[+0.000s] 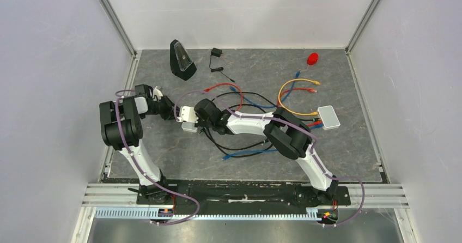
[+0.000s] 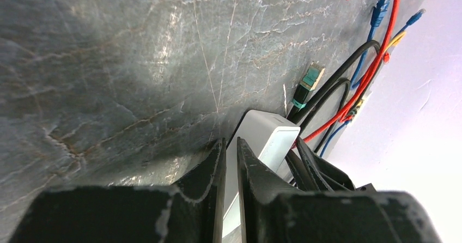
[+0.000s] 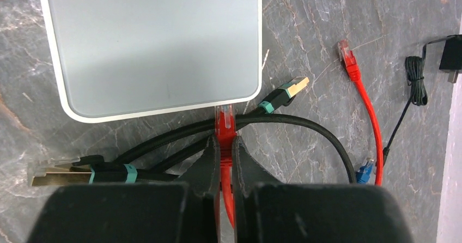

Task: Insert the plug into the switch port
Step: Insert the connector into the switch port.

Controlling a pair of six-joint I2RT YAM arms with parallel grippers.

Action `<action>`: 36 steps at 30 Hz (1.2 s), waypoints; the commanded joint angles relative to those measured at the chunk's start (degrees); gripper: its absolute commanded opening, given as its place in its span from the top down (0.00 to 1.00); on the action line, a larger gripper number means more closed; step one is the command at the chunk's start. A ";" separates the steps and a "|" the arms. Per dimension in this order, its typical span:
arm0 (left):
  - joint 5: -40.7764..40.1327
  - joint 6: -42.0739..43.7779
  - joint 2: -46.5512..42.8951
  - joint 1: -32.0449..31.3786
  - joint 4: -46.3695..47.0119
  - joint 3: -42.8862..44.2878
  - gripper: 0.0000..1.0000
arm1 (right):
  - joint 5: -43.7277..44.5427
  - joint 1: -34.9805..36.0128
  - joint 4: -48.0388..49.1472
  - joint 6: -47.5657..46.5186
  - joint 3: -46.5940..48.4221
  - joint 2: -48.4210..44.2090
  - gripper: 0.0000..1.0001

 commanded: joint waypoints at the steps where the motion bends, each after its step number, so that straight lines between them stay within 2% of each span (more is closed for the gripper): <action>1: 11.07 0.79 0.96 -4.75 -8.22 0.59 0.81 | -13.30 1.24 8.49 -1.49 7.22 2.52 1.00; 6: 10.99 0.42 0.48 -4.92 -8.00 0.14 0.81 | -15.76 0.77 8.72 0.48 8.84 3.52 1.00; 11: 11.02 0.59 1.86 -5.10 -7.60 0.02 0.81 | -23.06 -0.34 10.30 2.25 9.31 4.14 1.00; 15: 10.72 1.64 3.29 -5.06 -7.85 0.56 0.81 | -26.34 -0.58 12.89 0.70 5.85 2.52 1.00; 23: 5.05 7.64 5.37 -5.01 -16.48 6.22 0.81 | -33.91 -0.86 14.40 -4.63 1.52 0.56 1.00; 30: -1.03 9.17 4.67 -4.93 -19.47 9.27 0.81 | -32.92 -0.86 15.80 -5.91 -1.76 -2.07 1.00; 36: -1.72 8.43 4.17 -4.89 -19.46 9.52 0.81 | -32.91 -0.89 18.17 -5.88 -4.42 -3.29 1.00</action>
